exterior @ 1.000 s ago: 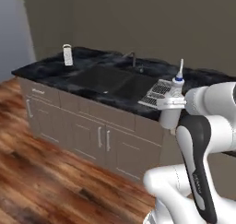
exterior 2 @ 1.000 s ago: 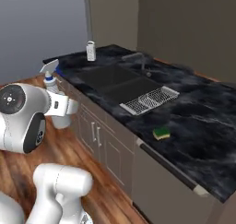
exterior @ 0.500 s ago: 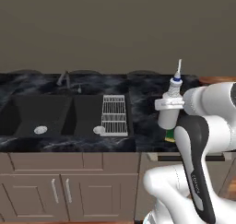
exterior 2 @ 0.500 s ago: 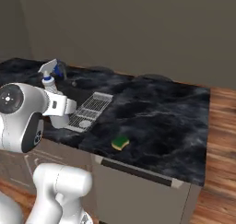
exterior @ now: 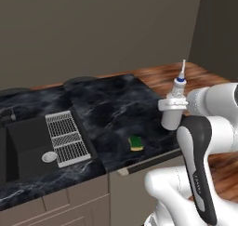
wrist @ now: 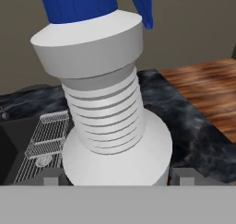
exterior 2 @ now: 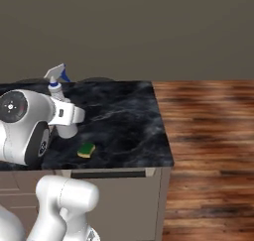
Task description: Open the cabinet. Pick the spray and place it next to the sink. Then close the cabinet.
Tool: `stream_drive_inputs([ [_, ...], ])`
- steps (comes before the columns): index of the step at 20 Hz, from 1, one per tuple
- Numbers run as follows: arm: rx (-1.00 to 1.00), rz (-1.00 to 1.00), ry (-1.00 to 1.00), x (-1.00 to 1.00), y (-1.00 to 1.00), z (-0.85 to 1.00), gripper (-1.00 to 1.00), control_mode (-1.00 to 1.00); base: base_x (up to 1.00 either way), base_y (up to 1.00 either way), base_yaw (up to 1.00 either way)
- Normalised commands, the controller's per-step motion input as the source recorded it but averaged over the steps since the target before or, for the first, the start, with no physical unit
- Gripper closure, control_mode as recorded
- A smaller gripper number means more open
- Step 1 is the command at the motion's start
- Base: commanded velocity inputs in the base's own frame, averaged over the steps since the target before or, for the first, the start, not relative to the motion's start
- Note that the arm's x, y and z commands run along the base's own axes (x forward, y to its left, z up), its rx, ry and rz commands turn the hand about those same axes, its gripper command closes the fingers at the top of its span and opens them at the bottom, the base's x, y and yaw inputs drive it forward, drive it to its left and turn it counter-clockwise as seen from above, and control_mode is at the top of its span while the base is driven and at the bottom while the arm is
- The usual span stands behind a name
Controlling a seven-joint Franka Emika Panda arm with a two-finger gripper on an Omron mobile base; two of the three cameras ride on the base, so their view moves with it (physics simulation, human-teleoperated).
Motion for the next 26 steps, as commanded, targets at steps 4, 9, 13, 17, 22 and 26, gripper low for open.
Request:
stream_drive_inputs([
  [4,0.0,0.0,0.0,0.0,0.0,0.0,1.0,1.0,0.0,0.1,-0.04],
  [9,0.0,0.0,0.0,0.0,0.0,0.0,1.0,1.0,0.0,0.01,0.0],
  [13,0.0,0.0,0.0,0.0,0.0,0.0,1.0,1.0,0.34,0.38,0.0],
  [17,0.0,0.0,0.0,0.0,0.0,0.0,1.0,1.0,0.79,0.38,0.05],
  [22,0.0,0.0,0.0,0.0,0.0,0.0,1.0,1.0,0.5,0.36,0.07],
  [26,0.0,0.0,0.0,0.0,0.0,0.0,1.0,1.0,0.0,0.0,0.01],
])
